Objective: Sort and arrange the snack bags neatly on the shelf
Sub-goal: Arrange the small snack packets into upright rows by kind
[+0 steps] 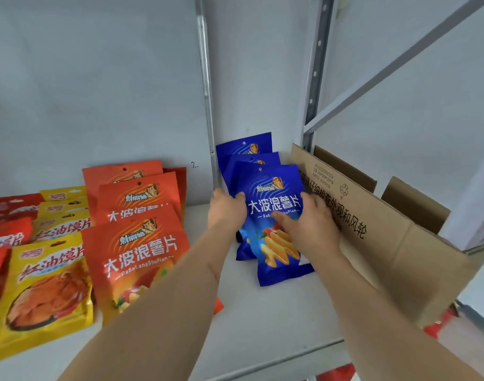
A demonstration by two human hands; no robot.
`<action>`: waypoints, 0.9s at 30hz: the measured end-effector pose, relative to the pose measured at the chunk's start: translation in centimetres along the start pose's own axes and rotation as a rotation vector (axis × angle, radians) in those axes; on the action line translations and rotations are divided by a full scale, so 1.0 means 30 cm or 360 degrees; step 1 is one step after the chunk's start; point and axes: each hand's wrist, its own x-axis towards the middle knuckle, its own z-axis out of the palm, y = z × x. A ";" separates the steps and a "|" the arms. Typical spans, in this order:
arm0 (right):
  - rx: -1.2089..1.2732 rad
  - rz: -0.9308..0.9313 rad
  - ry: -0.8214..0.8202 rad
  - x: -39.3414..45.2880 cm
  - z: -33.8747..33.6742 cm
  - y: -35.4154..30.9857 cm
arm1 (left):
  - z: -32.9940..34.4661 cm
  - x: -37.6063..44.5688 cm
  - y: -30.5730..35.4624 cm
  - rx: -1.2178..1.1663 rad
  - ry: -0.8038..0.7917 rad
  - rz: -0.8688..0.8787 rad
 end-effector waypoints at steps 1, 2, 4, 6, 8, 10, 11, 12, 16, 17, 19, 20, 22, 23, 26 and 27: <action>-0.0033 -0.0046 0.0034 -0.010 -0.009 -0.003 | -0.015 -0.025 0.001 0.0131 0.0042 0.0087; -0.0069 -0.0092 0.0068 -0.020 -0.016 -0.006 | -0.033 -0.050 0.000 0.0262 0.0084 0.0173; -0.0118 -0.0195 0.0120 -0.045 -0.030 -0.021 | -0.073 -0.100 -0.002 0.0460 0.0166 0.0334; -0.0094 -0.0309 0.0141 -0.075 -0.032 -0.045 | -0.122 -0.153 -0.007 0.0594 0.0231 0.0458; -0.0049 -0.0419 0.0139 -0.116 -0.025 -0.075 | -0.179 -0.199 -0.024 0.0700 0.0319 0.0560; -0.0032 -0.0482 0.0123 -0.156 -0.005 -0.104 | -0.242 -0.230 -0.053 0.0786 0.0449 0.0641; -0.0021 -0.0500 0.0111 -0.174 0.008 -0.117 | -0.276 -0.240 -0.069 0.0798 0.0525 0.0667; -0.0003 -0.0523 0.0105 -0.193 0.020 -0.130 | -0.310 -0.244 -0.084 0.0796 0.0603 0.0685; 0.0156 -0.0669 0.0170 -0.280 0.064 -0.199 | -0.453 -0.249 -0.146 0.0795 0.0896 0.0545; 0.0219 -0.0696 0.0171 -0.302 0.075 -0.222 | -0.487 -0.246 -0.166 0.0804 0.0923 0.0478; 0.0366 -0.0707 0.0078 -0.351 0.098 -0.272 | -0.548 -0.240 -0.204 0.0792 0.0887 0.0319; 0.0437 -0.0678 -0.0021 -0.376 0.112 -0.297 | -0.569 -0.237 -0.219 0.0768 0.0832 0.0237; 0.0515 -0.0587 -0.0233 -0.419 0.148 -0.336 | -0.597 -0.233 -0.240 0.0670 0.0697 0.0110; 0.0494 -0.0538 -0.0327 -0.435 0.165 -0.352 | -0.603 -0.231 -0.247 0.0586 0.0639 0.0069; 0.0434 -0.0374 -0.0477 -0.469 0.200 -0.384 | -0.617 -0.220 -0.259 0.0350 0.0534 0.0072; 0.0424 -0.0323 -0.0481 -0.473 0.208 -0.391 | -0.622 -0.215 -0.261 0.0292 0.0517 0.0097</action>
